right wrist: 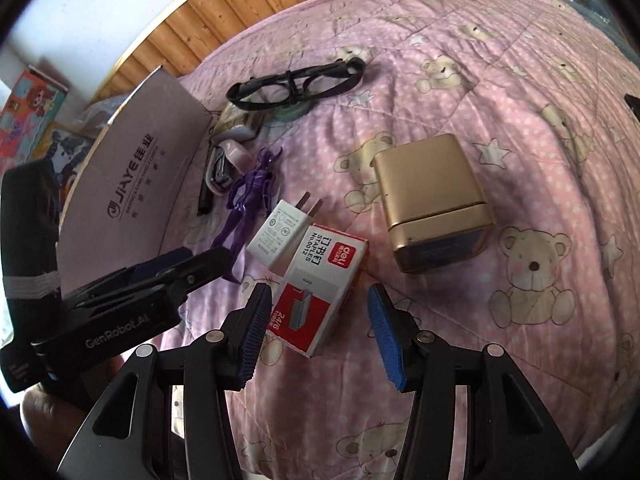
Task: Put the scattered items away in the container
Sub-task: 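Grasp the purple toy figure with the left gripper while the right grasps the staple box, then carry the purple figure and staple box over the white box with both tools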
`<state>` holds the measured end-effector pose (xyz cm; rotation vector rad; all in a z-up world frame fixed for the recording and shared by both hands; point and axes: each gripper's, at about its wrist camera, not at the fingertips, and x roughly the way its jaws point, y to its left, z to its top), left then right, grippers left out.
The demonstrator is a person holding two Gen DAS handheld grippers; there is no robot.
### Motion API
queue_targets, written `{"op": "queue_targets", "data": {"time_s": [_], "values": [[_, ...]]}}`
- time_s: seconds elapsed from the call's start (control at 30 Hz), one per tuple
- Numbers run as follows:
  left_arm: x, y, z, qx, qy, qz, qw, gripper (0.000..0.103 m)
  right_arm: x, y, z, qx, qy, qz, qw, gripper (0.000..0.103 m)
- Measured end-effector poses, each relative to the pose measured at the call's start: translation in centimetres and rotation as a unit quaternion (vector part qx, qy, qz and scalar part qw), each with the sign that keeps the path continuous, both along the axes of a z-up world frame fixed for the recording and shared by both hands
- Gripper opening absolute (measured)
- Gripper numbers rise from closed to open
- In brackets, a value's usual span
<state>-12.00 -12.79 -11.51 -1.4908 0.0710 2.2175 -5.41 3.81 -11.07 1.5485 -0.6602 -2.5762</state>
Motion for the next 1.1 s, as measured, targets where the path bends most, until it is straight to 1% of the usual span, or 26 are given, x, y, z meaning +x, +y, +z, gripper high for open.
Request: {"op": "queue_targets", "data": {"time_s": [0.03, 0.1, 0.13, 0.23, 0.3, 0.37, 0.4, 0.43, 0.47, 0.5, 0.63, 0.73, 0.83, 0.93, 1.1], "values": [[-0.3, 0.2, -0.5, -0.002, -0.002, -0.002, 1.0000, 0.060, -0.2, -0.2, -0.4, 0.001, -0.003, 0.004, 1.000, 0.054], [-0.8, 0.8, -1.2, -0.008, -0.003, -0.004, 1.0000, 0.060, -0.4, -0.3, -0.5, 0.014, 0.010, 0.002, 1.000, 0.054], [-0.8, 1.0, -1.2, -0.008, 0.010, -0.007, 0.9999, 0.060, -0.6, -0.3, -0.5, 0.022, 0.011, 0.003, 1.000, 0.054], [-1.2, 1.7, -1.3, -0.020, 0.031, -0.021, 0.9991, 0.060, -1.3, -0.8, -0.4, 0.051, 0.010, 0.012, 0.999, 0.052], [-1.4, 2.0, -1.3, -0.028, 0.047, -0.029, 0.9980, 0.057, -1.6, -1.2, -0.3, 0.071, 0.008, 0.027, 0.997, 0.052], [-1.5, 2.0, -1.3, -0.033, 0.060, -0.036, 0.9970, 0.038, -1.6, -1.6, -0.1, 0.084, 0.008, 0.035, 0.996, 0.049], [-1.5, 1.9, -1.2, -0.035, 0.064, -0.038, 0.9967, 0.036, -1.6, -1.6, -0.1, 0.084, 0.008, 0.036, 0.996, 0.047], [-1.6, 1.7, -1.1, -0.029, 0.062, -0.039, 0.9969, 0.034, -1.5, -1.5, 0.0, 0.080, 0.007, 0.036, 0.996, 0.041], [-1.7, 1.5, -1.1, -0.022, 0.058, -0.039, 0.9973, 0.031, -1.4, -1.5, 0.1, 0.077, 0.006, 0.036, 0.996, 0.030], [-1.7, 1.3, -0.9, -0.019, 0.057, -0.037, 0.9975, 0.031, -1.3, -1.4, 0.1, 0.078, 0.002, 0.036, 0.996, 0.016], [-1.5, 0.2, -0.1, 0.000, 0.049, -0.030, 0.9983, 0.031, -0.8, -0.9, 0.0, 0.037, 0.002, 0.033, 0.999, 0.015], [-1.0, -0.6, 1.0, 0.008, 0.055, -0.028, 0.9981, 0.030, -0.6, -0.6, -0.3, 0.007, 0.003, 0.026, 1.000, 0.015], [-0.5, -1.4, 2.0, 0.011, 0.059, -0.026, 0.9979, 0.029, -0.4, -0.7, 0.1, 0.008, 0.007, 0.024, 1.000, 0.015], [-0.1, -2.1, 2.9, 0.018, 0.056, -0.020, 0.9981, 0.029, 0.0, -0.7, 1.1, 0.020, 0.019, 0.021, 0.999, 0.015], [1.1, -1.3, 3.8, 0.021, 0.069, -0.021, 0.9972, 0.029, 0.8, -0.5, 2.5, 0.029, 0.030, 0.015, 0.999, 0.015]]}}
